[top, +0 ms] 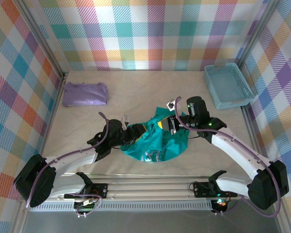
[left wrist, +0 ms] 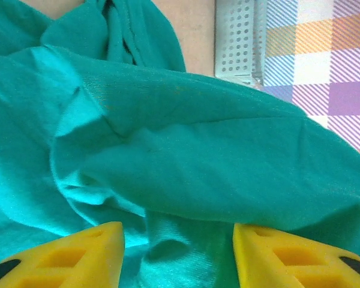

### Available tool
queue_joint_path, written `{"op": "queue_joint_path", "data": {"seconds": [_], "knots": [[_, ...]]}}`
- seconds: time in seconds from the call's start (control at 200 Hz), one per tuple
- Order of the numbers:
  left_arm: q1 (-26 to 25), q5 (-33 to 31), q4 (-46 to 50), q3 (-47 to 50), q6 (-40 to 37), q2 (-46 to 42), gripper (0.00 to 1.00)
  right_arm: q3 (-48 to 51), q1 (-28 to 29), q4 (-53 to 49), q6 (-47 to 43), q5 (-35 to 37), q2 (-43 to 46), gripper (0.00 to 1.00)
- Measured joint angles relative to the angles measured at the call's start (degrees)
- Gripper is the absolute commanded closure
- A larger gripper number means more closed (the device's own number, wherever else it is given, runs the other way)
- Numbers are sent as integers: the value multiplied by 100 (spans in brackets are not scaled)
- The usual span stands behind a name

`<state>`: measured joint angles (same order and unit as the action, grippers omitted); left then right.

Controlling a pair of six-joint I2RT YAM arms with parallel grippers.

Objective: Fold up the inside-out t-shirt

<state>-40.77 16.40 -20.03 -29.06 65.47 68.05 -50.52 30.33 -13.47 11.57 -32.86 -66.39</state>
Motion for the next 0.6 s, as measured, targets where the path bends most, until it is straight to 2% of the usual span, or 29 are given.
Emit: {"op": "queue_joint_path", "data": {"seconds": [0.375, 0.6], "knots": [[-201, 2, -564, 28, 260, 306, 78, 0, 0, 103, 26, 37, 0, 100], [-223, 0, -649, 33, 234, 304, 100, 2, 0, 105, 50, 168, -7, 100]]}}
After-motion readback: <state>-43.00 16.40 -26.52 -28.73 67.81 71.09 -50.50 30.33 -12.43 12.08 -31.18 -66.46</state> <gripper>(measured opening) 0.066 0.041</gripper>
